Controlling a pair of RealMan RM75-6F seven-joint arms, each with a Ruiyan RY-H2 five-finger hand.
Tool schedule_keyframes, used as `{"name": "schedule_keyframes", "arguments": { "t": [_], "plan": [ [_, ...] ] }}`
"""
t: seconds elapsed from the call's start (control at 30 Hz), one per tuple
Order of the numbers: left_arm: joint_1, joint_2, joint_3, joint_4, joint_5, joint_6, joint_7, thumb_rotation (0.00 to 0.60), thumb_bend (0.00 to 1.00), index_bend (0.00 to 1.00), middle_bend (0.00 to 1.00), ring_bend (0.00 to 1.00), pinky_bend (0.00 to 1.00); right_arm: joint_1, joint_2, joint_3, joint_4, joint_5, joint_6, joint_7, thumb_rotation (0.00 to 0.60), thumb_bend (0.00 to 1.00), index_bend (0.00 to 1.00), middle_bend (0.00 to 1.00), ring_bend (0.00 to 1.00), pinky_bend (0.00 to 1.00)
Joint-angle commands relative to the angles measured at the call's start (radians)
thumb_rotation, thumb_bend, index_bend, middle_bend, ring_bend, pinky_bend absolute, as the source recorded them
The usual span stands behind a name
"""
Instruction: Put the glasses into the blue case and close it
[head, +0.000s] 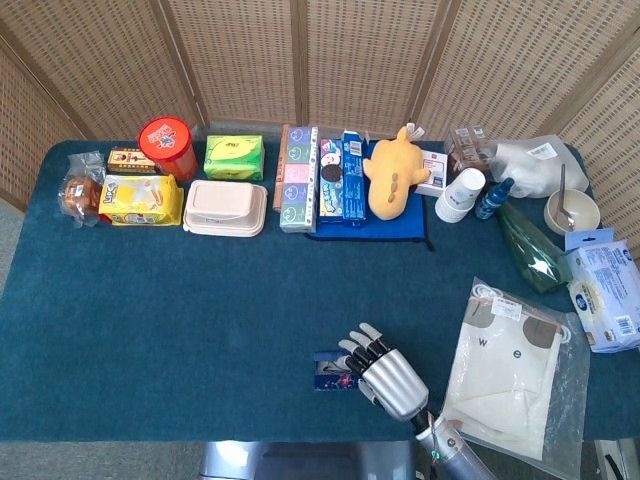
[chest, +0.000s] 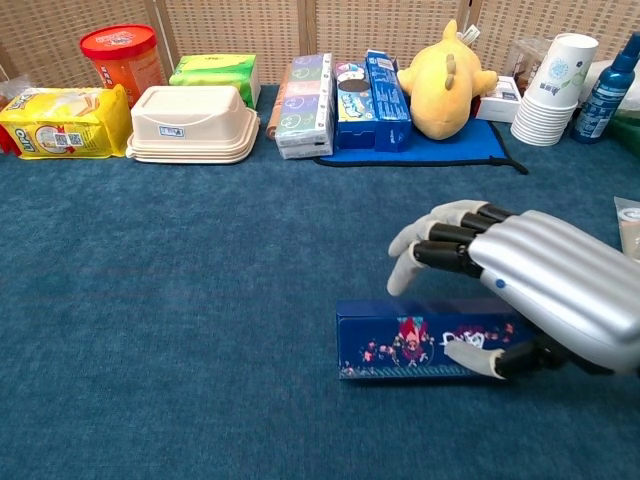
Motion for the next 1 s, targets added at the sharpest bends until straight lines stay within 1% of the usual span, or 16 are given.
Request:
{"name": "schedule_keyframes", "arguments": {
  "t": [0.03, 0.27, 0.5, 0.63, 0.73, 0.83, 0.93, 1.0],
  "plan": [
    [0.002, -0.002, 0.000, 0.008, -0.005, -0.001, -0.008, 0.587, 0.29, 0.14, 0.10, 0.01, 0.00, 0.018, -0.016, 0.019, 0.018, 0.019, -0.019, -0.004, 0.600, 0.24, 0.31, 0.23, 0.17, 0.16],
    [0.006, -0.010, 0.000, 0.031, -0.019, -0.012, -0.024, 0.586, 0.29, 0.14, 0.10, 0.01, 0.00, 0.053, -0.037, 0.059, 0.058, 0.070, -0.058, -0.011, 0.600, 0.24, 0.27, 0.20, 0.16, 0.16],
    [0.005, -0.019, 0.000, 0.046, -0.026, -0.025, -0.032, 0.587, 0.29, 0.14, 0.10, 0.00, 0.00, 0.093, -0.042, 0.082, 0.086, 0.113, -0.103, -0.025, 0.600, 0.24, 0.26, 0.20, 0.15, 0.16],
    [0.001, -0.021, 0.000, 0.046, -0.028, -0.034, -0.031, 0.586, 0.29, 0.14, 0.10, 0.00, 0.00, 0.109, -0.011, 0.085, 0.044, 0.129, -0.122, -0.050, 0.600, 0.24, 0.26, 0.20, 0.15, 0.16],
    [-0.001, -0.021, -0.001, 0.045, -0.026, -0.036, -0.028, 0.587, 0.29, 0.14, 0.10, 0.00, 0.00, 0.117, 0.020, 0.088, -0.013, 0.141, -0.125, -0.052, 0.600, 0.24, 0.26, 0.20, 0.15, 0.16],
    [-0.004, -0.021, -0.001, 0.041, -0.024, -0.039, -0.022, 0.588, 0.29, 0.14, 0.10, 0.00, 0.00, 0.126, 0.060, 0.094, -0.081, 0.151, -0.134, -0.067, 0.600, 0.24, 0.25, 0.20, 0.15, 0.16],
    [-0.006, -0.021, 0.000, 0.038, -0.021, -0.043, -0.014, 0.585, 0.29, 0.14, 0.10, 0.00, 0.00, 0.137, 0.131, 0.094, -0.183, 0.171, -0.164, -0.105, 0.600, 0.25, 0.24, 0.20, 0.14, 0.16],
    [-0.007, -0.021, 0.000, 0.036, -0.022, -0.045, -0.012, 0.586, 0.29, 0.14, 0.10, 0.00, 0.00, 0.145, 0.167, 0.089, -0.229, 0.187, -0.190, -0.123, 0.600, 0.26, 0.21, 0.20, 0.14, 0.16]
  ]
}}
